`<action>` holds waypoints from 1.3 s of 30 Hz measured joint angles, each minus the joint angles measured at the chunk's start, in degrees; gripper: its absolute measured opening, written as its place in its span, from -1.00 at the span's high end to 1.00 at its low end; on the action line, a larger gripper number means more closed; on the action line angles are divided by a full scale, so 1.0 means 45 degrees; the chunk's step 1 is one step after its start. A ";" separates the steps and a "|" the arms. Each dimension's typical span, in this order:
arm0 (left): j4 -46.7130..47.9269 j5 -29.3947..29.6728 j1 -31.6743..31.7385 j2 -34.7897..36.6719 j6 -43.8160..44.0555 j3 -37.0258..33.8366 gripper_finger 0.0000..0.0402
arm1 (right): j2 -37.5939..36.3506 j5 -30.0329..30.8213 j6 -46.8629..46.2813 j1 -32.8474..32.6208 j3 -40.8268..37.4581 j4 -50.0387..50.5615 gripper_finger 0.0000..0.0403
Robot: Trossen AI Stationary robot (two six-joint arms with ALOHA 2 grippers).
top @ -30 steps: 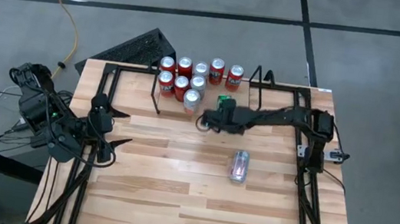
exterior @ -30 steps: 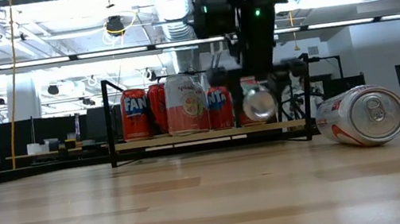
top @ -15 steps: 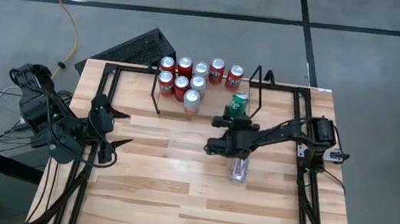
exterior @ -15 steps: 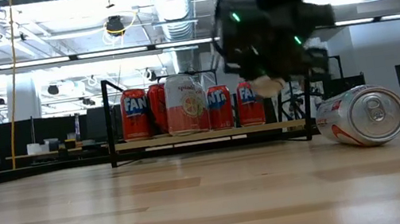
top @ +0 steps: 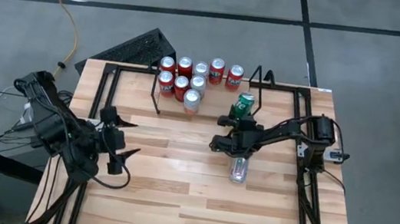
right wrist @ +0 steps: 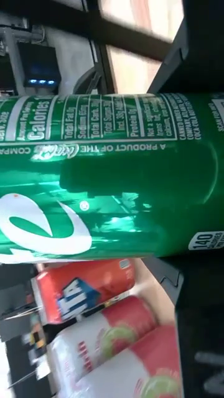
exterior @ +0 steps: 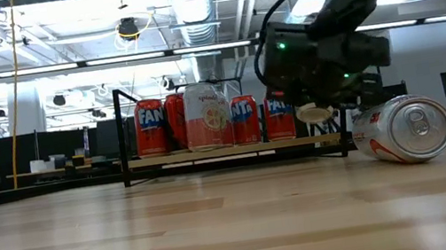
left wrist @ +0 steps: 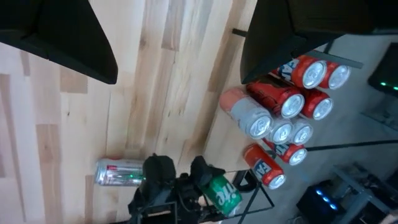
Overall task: Place canned beverage on shelf
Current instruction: Put the green soda can on the shelf
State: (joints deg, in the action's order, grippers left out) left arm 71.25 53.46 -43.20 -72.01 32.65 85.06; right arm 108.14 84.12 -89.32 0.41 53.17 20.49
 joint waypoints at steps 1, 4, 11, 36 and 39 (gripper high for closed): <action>-0.0003 0.0080 0.0000 -0.0008 -0.0101 0.0000 -0.62 | 0.0000 -0.0188 0.0418 0.0061 0.0000 -0.0283 -0.35; 0.0003 0.0445 0.0000 0.0031 -0.0201 0.0002 -0.62 | 0.0095 -0.0282 0.1424 0.0213 0.0000 -0.0933 -0.35; 0.0009 0.0955 0.0000 0.0429 -0.0210 0.0000 -0.62 | 0.1069 -0.0513 0.1700 0.0352 0.0033 -0.1836 -0.35; 0.0112 0.0875 -0.0166 0.0434 -0.0025 0.0000 -0.62 | 0.1498 -0.2851 0.3552 -0.0352 0.0542 -0.0965 -0.89; 0.0109 0.0860 -0.0275 0.0434 -0.0019 0.0000 -0.62 | 0.1170 -0.2931 0.3396 -0.0544 0.0534 -0.0235 -0.89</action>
State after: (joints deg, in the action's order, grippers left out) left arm 71.75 57.33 -44.44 -70.06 32.56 85.06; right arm 113.40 70.93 -74.04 -2.04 55.57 19.43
